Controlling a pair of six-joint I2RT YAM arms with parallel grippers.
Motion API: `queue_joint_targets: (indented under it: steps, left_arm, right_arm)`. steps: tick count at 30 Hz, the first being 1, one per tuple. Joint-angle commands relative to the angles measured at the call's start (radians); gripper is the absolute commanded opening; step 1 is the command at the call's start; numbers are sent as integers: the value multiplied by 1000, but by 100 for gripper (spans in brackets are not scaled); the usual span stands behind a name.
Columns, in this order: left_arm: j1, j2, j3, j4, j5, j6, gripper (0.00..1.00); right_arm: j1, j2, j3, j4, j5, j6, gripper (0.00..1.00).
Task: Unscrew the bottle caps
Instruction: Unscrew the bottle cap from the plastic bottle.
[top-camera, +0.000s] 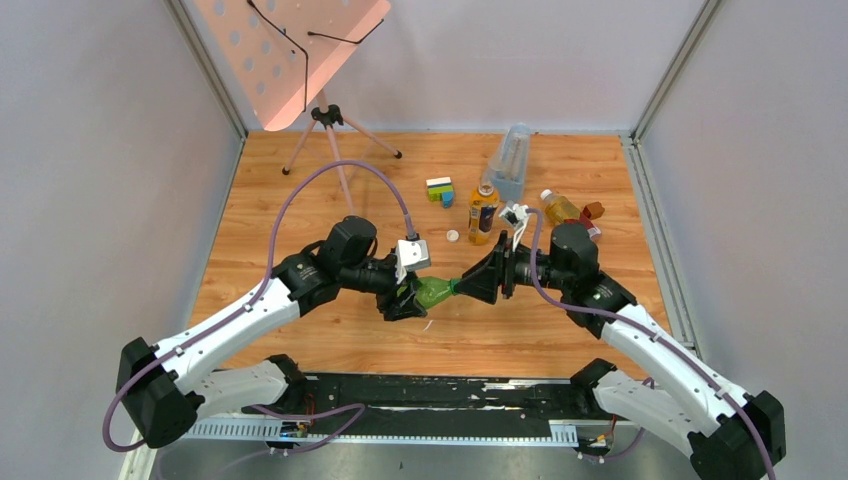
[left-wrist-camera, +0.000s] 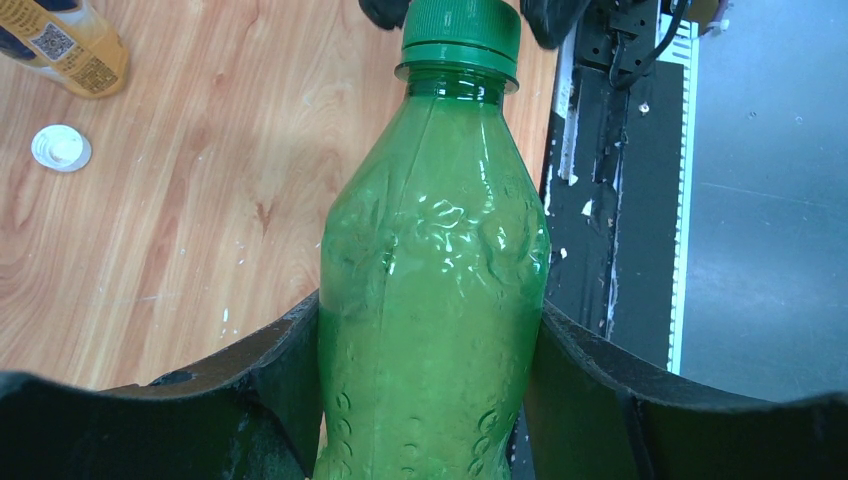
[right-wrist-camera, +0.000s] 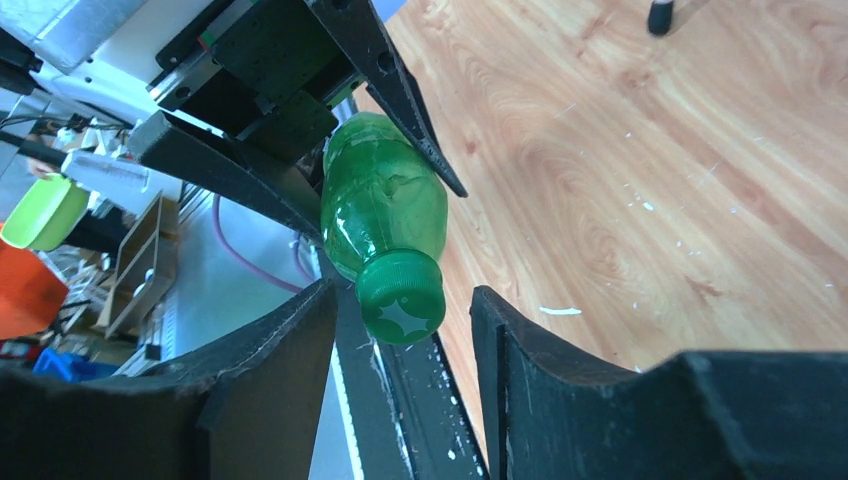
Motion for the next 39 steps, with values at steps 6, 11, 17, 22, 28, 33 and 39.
queue_joint_targets:
  steps: [6, 11, 17, 22, 28, 33, 39]
  left_arm:
    - [-4, -34, 24, 44, -6, 23, 0]
    - [-4, -35, 23, 44, -3, 19, 0]
    - [-4, -33, 25, 44, 27, 13, 0]
    - [-4, -19, 31, 58, 94, -5, 0]
    - [-4, 16, 37, 50, 171, -26, 0]
    - [-4, 22, 31, 58, 189, -35, 0]
    - [-4, -9, -3, 100, 59, -48, 0]
  right_arm:
    - [-2, 49, 54, -4, -122, 38, 41]
    - [-1, 38, 44, -1, -115, 13, 10]
    - [-1, 29, 39, 17, -119, -76, 0]
    - [-1, -5, -2, 80, -140, -275, 0]
    - [-1, -29, -18, 152, -173, -506, 0]
    - [0, -40, 2, 137, -143, -636, 0]
    - [0, -57, -3, 143, 58, -408, 34]
